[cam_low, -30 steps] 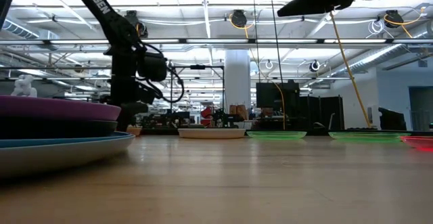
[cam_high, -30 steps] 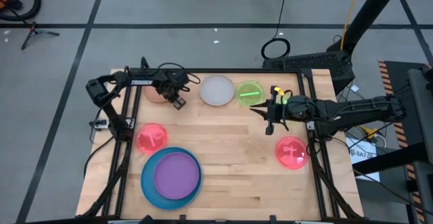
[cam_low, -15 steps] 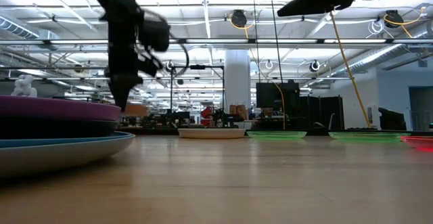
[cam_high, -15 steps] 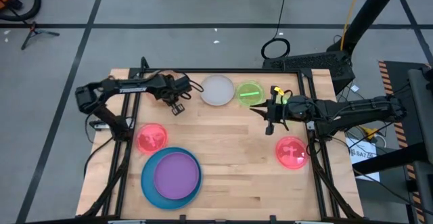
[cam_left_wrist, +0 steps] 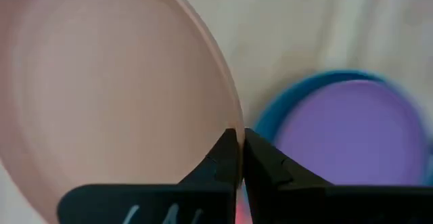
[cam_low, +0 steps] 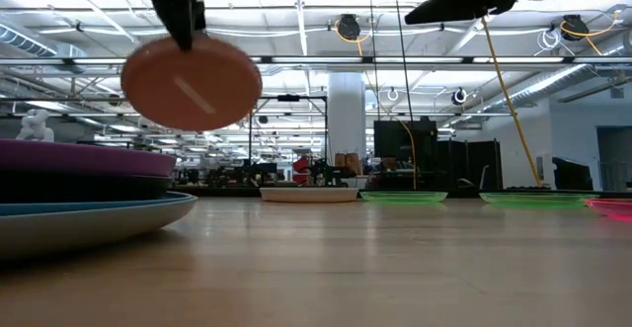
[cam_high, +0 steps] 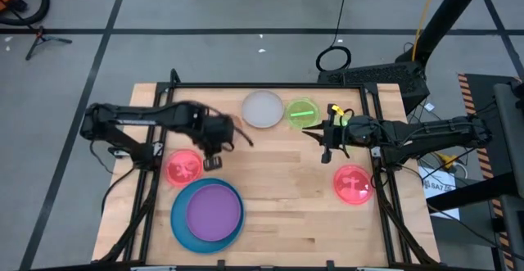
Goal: Stack plastic plates
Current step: Stack the brown plate on the purple plate
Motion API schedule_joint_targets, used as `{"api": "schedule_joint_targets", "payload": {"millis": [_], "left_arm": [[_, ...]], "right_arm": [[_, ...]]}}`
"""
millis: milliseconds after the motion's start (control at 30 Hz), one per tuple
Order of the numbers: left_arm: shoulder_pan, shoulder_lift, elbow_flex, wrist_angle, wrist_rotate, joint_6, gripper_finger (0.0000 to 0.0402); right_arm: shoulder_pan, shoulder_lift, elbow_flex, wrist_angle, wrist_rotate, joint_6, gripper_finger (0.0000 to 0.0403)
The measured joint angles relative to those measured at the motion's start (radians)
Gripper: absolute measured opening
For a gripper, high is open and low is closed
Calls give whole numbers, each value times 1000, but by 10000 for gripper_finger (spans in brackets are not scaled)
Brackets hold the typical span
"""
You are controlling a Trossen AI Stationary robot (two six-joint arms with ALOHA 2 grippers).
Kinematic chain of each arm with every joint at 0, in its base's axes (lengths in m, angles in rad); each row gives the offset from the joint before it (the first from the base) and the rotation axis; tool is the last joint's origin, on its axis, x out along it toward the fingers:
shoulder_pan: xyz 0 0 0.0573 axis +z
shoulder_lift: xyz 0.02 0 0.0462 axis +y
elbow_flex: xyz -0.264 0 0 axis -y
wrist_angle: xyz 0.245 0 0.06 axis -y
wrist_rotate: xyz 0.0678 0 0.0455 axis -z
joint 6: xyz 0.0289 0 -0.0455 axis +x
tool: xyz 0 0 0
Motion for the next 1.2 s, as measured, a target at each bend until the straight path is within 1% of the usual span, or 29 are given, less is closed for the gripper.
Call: {"api": "schedule_joint_targets", "payload": {"millis": [167,300,367,533,600,667,800,1000,1200], "left_arm": [[-190,2,3,-2,5,-240,10],[-341,16,1,17,-21,-456,10],[-411,16,1,24,-50,-555,10],[-553,21,1,31,-113,-734,10],[-591,26,1,51,-116,-778,10],[-622,39,1,111,-105,-781,10],[-659,76,1,203,-103,-701,10],[-671,156,1,205,-56,-666,27],[-669,214,1,207,-31,-643,33]], "right_arm": [[0,0,0,0,0,2,31],[0,0,0,0,-3,23,31],[0,0,0,0,-3,29,31],[0,0,0,0,-3,50,31],[0,0,0,0,-3,51,31],[0,0,0,0,-2,51,31],[0,0,0,1,-2,48,31],[0,0,0,11,-1,29,31],[0,0,0,30,0,20,31]]}}
